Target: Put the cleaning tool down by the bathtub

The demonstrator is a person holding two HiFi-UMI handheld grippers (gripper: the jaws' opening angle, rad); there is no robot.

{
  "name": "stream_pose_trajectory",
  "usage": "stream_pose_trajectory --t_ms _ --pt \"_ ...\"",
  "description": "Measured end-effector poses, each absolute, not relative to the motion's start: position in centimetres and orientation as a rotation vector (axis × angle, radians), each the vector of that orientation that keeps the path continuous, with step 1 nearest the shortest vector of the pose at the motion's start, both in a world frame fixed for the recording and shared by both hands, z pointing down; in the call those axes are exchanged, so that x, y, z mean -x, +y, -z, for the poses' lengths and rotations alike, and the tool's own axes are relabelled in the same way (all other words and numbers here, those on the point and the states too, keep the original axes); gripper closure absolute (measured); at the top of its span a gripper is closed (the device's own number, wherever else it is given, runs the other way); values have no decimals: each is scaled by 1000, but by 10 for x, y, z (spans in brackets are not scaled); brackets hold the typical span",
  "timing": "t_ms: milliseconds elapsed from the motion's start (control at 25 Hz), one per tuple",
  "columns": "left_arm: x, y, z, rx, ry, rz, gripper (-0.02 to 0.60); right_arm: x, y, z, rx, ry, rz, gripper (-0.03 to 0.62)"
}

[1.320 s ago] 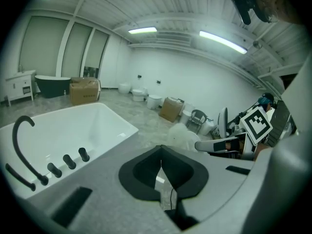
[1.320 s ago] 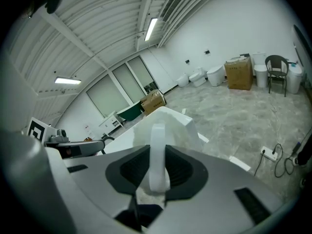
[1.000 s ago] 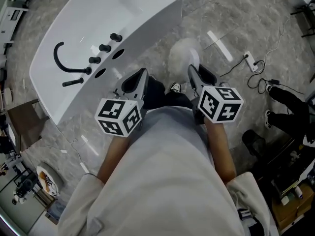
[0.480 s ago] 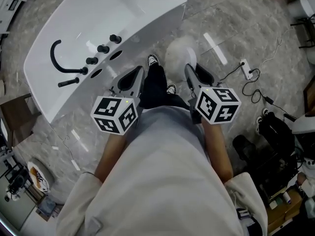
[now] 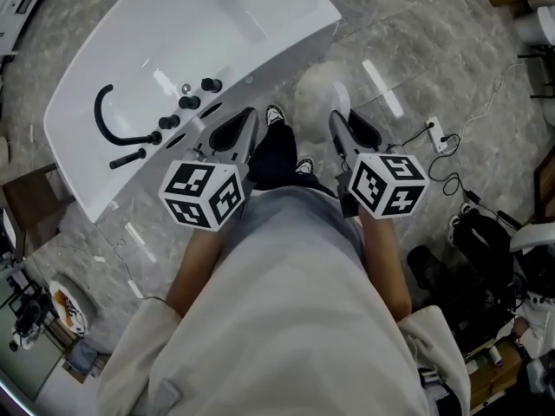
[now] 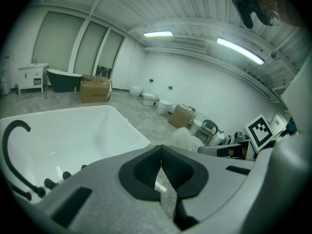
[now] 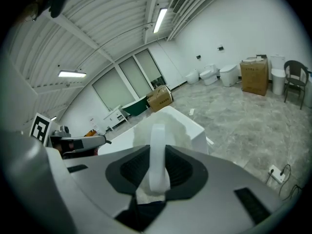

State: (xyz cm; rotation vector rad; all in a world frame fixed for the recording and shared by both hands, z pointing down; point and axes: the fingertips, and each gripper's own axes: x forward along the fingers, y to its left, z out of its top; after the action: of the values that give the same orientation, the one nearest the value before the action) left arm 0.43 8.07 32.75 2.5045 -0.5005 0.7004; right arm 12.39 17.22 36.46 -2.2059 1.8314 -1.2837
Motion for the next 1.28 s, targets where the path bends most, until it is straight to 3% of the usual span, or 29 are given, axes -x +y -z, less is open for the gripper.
stream_pose_trajectory --t_ms 680,1280 --pt "-44 -31 -320 -2551 -463 -674 577 -152 67 -354 2213 1877 1260 505" --pt "-11 -87 -337 -2513 -518 -637 577 -142 4 -351 2210 2049 1214 505"
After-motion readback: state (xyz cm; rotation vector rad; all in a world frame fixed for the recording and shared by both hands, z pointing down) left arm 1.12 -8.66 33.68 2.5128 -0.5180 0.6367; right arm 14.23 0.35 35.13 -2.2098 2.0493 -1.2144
